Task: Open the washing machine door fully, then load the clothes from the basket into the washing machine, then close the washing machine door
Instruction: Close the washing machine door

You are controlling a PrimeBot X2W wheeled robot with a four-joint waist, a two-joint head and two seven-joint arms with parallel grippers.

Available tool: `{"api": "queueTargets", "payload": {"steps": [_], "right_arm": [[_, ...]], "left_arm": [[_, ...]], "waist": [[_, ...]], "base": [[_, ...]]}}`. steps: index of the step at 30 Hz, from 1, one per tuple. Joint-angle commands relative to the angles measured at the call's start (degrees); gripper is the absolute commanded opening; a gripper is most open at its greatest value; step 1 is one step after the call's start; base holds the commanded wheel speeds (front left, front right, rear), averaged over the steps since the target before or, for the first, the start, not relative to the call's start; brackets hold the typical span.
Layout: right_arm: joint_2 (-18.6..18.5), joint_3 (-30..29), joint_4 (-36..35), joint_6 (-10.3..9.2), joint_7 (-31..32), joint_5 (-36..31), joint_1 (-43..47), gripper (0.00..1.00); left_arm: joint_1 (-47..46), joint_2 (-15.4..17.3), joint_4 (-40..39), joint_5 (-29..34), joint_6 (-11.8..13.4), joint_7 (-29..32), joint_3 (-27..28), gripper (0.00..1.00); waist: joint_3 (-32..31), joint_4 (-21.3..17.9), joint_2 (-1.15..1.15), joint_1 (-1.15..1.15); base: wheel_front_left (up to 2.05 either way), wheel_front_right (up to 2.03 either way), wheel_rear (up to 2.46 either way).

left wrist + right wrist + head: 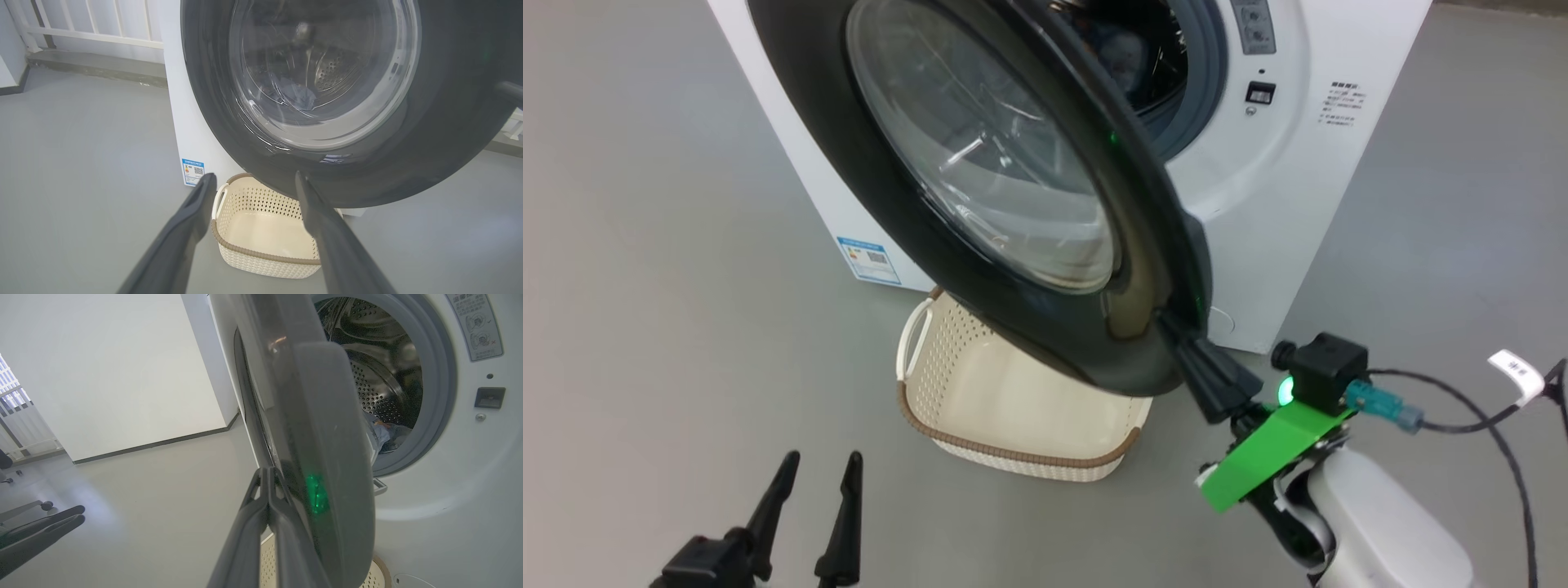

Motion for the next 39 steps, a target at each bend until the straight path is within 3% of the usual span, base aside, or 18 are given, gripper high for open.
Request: {"api": "queueTargets", "payload": {"steps": [1,14,26,39], "right_arm": [[-0.07,-0.69,-0.98,0.08,-0.28,0.28,-2.55,0.00],[-2.25,-10.01,0.93,0.08,-0.28,0.16,-10.24,0.00],[-6.50,-15.86,4.48,0.08,-0.28,-0.09,-20.53,0.00],[-5.87,-23.54,5.75,0.08,-0.28,-1.62,-27.25,0.00]], "left_arm": [[-2.75,0.27,-1.94,-0.45,-0.09,-0.38,1.60,1.00],[-6.22,0.27,-3.97,-1.52,-0.09,-0.38,-1.66,1.00],[-9.78,0.27,-6.60,-3.25,-0.09,-0.38,-5.59,1.00],[-11.68,0.27,-7.50,-3.73,0.57,-0.38,-7.70,1.00]], "waist": [[1.21,0.57,0.00,0.00],[6.48,3.39,0.00,0.00],[12.12,8.28,0.00,0.00],[14.70,9.90,0.00,0.00]], "base": [[0.00,0.00,0.00],[0.00,0.00,0.00],[0.00,0.00,0.00],[0.00,0.00,0.00]]}}
